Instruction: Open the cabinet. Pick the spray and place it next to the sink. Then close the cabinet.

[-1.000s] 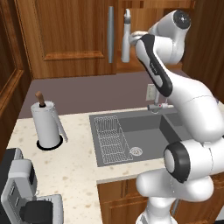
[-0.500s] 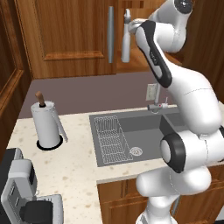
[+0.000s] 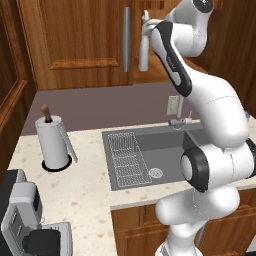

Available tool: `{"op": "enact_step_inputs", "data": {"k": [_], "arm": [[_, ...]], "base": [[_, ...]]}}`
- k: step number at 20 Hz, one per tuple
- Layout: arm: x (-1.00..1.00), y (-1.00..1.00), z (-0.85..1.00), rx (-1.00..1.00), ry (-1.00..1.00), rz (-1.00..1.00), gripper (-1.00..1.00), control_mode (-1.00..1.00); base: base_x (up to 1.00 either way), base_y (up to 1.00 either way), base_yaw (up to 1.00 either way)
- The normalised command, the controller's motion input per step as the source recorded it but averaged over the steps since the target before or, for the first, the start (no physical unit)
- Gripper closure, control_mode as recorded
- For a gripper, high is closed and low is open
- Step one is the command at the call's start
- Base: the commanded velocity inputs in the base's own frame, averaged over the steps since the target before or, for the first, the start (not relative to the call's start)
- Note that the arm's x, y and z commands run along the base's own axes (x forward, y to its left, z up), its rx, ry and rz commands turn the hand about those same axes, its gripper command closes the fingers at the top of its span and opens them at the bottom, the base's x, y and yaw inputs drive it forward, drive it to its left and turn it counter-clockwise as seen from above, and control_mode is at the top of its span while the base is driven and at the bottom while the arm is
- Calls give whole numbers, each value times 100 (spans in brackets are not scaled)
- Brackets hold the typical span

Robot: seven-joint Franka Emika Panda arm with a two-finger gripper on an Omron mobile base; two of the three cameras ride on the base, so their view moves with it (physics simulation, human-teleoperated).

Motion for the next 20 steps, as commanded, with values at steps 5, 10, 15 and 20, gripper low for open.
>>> {"op": "enact_step_inputs", "data": {"k": [5, 10, 15, 20], "arm": [[8, 29, -19, 0, -1, 5, -100, -100], [21, 19, -14, 0, 0, 4, -100, -100], [32, 0, 0, 0, 0, 0, -100, -100], [33, 0, -1, 0, 0, 0, -100, -100]], "base": [[0, 0, 0], [0, 0, 0], [0, 0, 0], [0, 0, 0]]}}
